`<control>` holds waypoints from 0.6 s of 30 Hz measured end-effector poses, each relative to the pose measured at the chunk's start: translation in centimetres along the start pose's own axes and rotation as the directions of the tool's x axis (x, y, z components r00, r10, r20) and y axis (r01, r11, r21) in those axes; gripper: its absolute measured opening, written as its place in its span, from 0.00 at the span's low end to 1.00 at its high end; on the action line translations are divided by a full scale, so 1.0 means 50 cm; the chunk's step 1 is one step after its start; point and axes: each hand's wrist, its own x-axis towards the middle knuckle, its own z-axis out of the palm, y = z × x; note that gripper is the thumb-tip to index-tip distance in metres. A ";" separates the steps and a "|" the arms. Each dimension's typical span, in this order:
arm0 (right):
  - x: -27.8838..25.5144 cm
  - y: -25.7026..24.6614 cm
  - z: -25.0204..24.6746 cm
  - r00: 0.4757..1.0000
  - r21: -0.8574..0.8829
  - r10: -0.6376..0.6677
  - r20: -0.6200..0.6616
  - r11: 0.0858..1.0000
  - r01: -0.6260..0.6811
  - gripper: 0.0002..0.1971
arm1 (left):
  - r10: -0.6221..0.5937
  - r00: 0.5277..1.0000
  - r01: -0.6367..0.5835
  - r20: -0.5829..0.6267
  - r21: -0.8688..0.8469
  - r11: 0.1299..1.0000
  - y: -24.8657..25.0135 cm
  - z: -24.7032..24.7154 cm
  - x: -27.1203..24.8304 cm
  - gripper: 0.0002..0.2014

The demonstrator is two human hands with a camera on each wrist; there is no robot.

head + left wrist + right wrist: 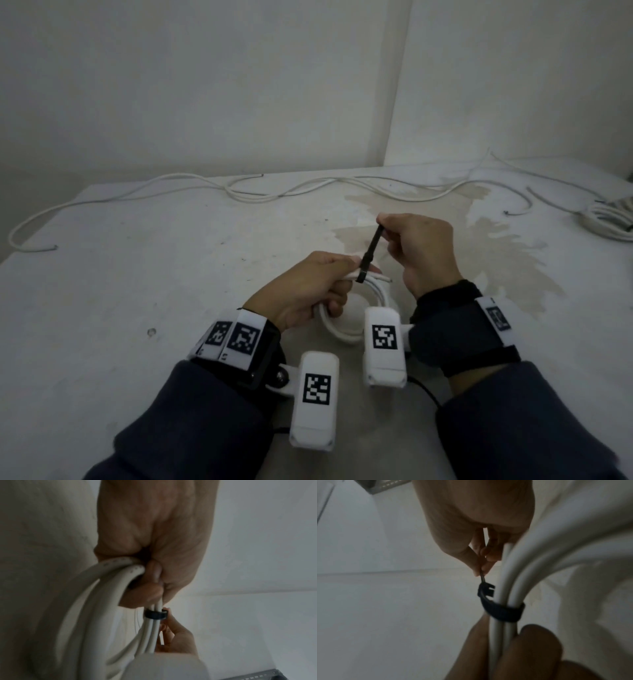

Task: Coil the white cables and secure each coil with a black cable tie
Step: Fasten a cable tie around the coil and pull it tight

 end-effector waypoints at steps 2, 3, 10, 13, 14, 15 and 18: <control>0.003 0.001 -0.003 0.999 0.028 -0.020 0.030 0.999 0.019 0.08 | -0.038 0.996 0.034 -0.080 -0.055 0.998 -0.005 0.003 0.011 0.15; 0.001 -0.001 -0.002 0.995 0.058 -0.038 0.094 0.998 0.032 0.09 | -0.051 0.990 0.039 -0.130 -0.096 0.995 -0.008 0.002 0.017 0.15; -0.048 -0.023 0.012 0.637 0.003 -0.162 0.754 0.970 0.244 0.12 | -0.033 0.949 -0.037 -0.315 -0.211 0.977 -0.010 -0.033 0.036 0.14; -0.041 -0.030 0.010 0.708 -0.031 -0.123 0.695 0.979 0.201 0.06 | -0.021 0.958 -0.048 -0.285 -0.232 0.971 -0.013 -0.041 0.033 0.13; -0.037 -0.028 0.011 0.755 -0.018 -0.140 0.641 0.980 0.196 0.05 | -0.021 0.960 -0.053 -0.280 -0.254 0.966 -0.013 -0.043 0.034 0.14; -0.032 -0.026 0.012 0.776 -0.033 -0.168 0.608 0.971 0.236 0.05 | -0.025 0.961 -0.053 -0.275 -0.274 0.960 -0.012 -0.043 0.034 0.14; -0.025 -0.007 0.012 0.760 -0.243 -0.172 0.627 0.883 0.401 0.11 | -0.028 0.968 -0.041 -0.249 -0.268 0.962 -0.013 -0.040 0.032 0.09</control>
